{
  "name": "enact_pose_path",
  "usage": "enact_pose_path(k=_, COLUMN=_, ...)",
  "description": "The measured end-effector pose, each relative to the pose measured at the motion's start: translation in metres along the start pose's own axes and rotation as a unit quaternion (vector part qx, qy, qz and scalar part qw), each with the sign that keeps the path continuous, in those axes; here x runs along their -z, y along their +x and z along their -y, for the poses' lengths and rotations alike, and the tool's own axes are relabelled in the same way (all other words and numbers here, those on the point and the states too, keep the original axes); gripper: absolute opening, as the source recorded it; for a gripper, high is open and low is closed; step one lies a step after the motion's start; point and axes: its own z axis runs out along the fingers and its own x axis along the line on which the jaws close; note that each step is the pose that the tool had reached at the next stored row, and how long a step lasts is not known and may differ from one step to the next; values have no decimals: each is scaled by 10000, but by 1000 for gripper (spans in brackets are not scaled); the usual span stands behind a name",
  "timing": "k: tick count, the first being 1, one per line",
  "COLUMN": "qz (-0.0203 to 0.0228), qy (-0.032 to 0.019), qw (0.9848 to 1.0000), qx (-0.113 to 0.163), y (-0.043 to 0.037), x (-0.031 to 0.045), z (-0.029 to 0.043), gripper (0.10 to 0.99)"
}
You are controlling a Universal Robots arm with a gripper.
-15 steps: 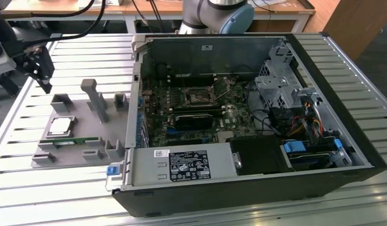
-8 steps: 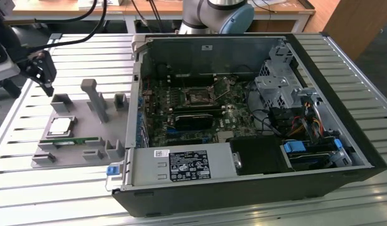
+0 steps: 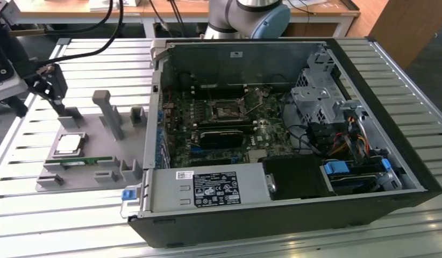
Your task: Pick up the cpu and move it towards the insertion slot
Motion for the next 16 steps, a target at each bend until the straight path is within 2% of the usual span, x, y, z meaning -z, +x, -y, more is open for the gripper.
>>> enact_pose_path(k=16, qz=0, qy=0, qw=10000, qx=0, y=0, x=-220, z=23, gripper=706)
